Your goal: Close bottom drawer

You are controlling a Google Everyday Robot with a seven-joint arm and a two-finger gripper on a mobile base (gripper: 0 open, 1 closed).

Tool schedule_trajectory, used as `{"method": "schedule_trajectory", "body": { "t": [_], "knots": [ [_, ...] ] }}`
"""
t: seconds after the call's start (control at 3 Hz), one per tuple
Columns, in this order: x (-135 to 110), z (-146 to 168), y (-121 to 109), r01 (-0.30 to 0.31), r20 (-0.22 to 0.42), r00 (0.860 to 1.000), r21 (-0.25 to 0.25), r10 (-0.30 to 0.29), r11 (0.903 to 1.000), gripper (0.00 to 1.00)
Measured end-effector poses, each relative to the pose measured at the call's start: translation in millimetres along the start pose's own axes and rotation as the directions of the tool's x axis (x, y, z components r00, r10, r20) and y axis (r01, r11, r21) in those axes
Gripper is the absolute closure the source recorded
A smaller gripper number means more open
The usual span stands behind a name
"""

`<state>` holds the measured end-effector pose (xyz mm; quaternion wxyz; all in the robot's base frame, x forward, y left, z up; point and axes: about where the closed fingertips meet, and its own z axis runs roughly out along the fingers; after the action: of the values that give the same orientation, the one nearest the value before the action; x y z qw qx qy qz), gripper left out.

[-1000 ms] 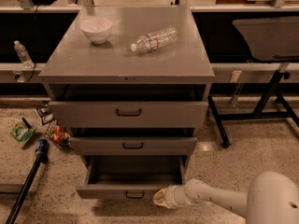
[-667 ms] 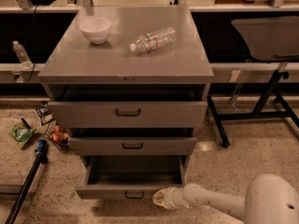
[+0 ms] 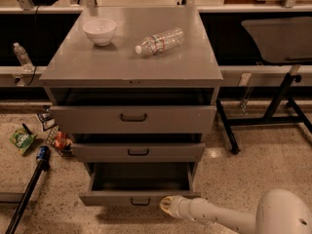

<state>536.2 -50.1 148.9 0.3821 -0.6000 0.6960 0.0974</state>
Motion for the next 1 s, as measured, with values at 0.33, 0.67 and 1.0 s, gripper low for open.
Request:
{"method": "schedule_trajectory", "body": {
  "t": [0.33,0.67,1.0],
  "knots": [
    [11,17,-21,0.021,-0.002,1.0,0.031,-0.021,0.9993,1.0],
    [20,26,-38,0.036,-0.008,0.999,0.043,-0.035,0.9984,1.0],
    [31,35,-59,0.051,-0.015,0.999,0.048,-0.05,0.9975,1.0]
  ]
}}
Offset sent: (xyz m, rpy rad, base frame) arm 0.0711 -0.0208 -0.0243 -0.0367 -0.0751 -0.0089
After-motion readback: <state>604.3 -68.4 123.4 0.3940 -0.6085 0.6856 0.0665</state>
